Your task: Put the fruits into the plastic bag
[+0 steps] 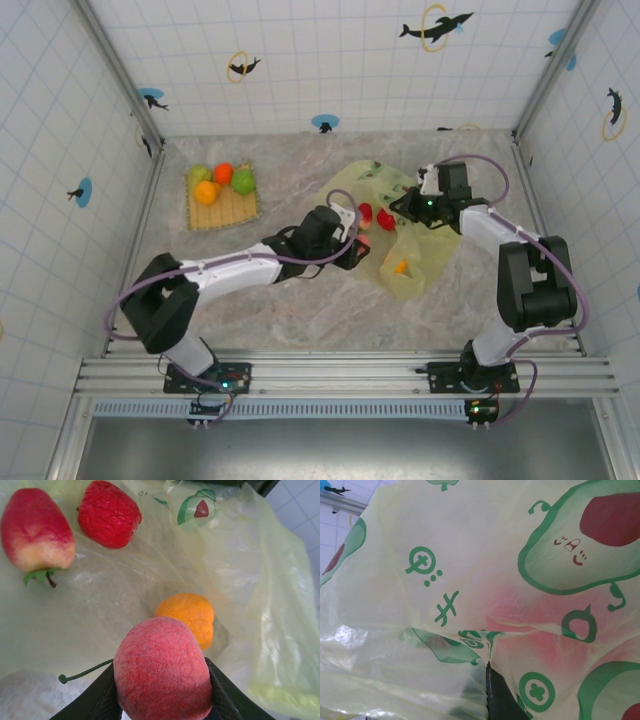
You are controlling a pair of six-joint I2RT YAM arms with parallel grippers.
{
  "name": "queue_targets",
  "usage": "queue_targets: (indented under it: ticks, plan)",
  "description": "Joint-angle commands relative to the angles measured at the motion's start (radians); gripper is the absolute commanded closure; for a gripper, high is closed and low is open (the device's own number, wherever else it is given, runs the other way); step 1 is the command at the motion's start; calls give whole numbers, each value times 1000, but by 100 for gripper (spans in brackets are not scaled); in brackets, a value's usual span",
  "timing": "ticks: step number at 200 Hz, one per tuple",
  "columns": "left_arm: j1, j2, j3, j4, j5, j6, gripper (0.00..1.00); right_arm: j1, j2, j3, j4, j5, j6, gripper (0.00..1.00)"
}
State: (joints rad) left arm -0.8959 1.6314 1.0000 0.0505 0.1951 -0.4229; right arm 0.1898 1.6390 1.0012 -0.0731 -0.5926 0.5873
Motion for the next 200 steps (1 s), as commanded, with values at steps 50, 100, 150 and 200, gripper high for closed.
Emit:
queue_targets:
  ticks: [50,100,150,200]
  plan:
    - [-12,318,214,81,-201,26,59,-12,-48,62,-15,-23,32,100]
    - [-11,468,307,115,-242,47,52,-11,-65,50,-14,3,36,100]
    - [-11,421,258,132,-230,47,38,-11,-74,30,-20,21,25,100]
    - [-11,270,138,143,-151,37,30,-12,-70,34,-25,31,18,100]
